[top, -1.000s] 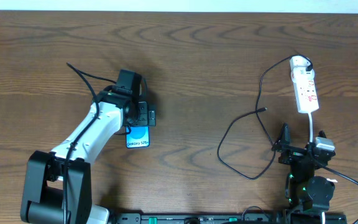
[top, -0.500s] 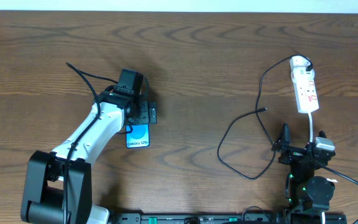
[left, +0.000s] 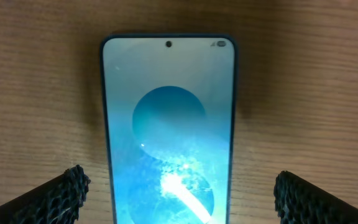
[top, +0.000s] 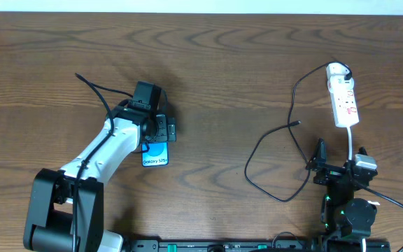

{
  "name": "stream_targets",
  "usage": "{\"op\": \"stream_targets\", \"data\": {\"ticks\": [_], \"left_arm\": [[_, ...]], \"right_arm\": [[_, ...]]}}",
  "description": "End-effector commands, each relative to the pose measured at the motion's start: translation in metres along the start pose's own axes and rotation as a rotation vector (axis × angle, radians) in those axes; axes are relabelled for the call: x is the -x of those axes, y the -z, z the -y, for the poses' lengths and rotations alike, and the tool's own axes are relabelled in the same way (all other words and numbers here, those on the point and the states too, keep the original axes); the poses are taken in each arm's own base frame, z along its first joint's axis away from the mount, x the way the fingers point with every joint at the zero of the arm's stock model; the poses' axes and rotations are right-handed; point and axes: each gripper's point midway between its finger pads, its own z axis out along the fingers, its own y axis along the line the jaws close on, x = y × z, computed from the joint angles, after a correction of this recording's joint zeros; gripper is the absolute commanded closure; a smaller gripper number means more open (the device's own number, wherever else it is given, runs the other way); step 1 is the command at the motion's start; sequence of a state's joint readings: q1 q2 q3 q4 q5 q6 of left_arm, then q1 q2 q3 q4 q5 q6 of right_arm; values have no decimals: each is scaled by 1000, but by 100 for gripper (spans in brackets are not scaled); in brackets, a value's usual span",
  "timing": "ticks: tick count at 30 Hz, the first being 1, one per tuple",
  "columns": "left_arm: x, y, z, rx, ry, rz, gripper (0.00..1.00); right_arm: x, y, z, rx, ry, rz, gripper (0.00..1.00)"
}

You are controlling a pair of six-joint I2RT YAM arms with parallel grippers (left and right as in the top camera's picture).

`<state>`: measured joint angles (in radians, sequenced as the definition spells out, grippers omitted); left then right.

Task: Plug charger to phone and switch on socket
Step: 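Lower the left gripper onto the phone's top edge and close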

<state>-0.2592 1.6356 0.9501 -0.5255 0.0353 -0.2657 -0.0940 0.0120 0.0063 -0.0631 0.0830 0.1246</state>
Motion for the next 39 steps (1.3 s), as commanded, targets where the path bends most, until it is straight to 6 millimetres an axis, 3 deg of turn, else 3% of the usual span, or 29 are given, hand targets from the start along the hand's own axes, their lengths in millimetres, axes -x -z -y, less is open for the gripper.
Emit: {"op": "stream_targets", "data": {"ticks": [1, 20, 27, 39], "left_arm": [[-1, -4, -9, 53, 6, 3, 2], [-4, -18, -9, 41, 23, 23, 2], [-24, -48, -15, 76, 18, -82, 2], [-33, -50, -18, 91, 42, -120, 2]], "right_arm": [[1, 0, 1, -6, 6, 4, 1], [1, 0, 1, -6, 6, 5, 1], [1, 0, 1, -6, 6, 5, 1], [1, 0, 1, -6, 6, 5, 1]]}}
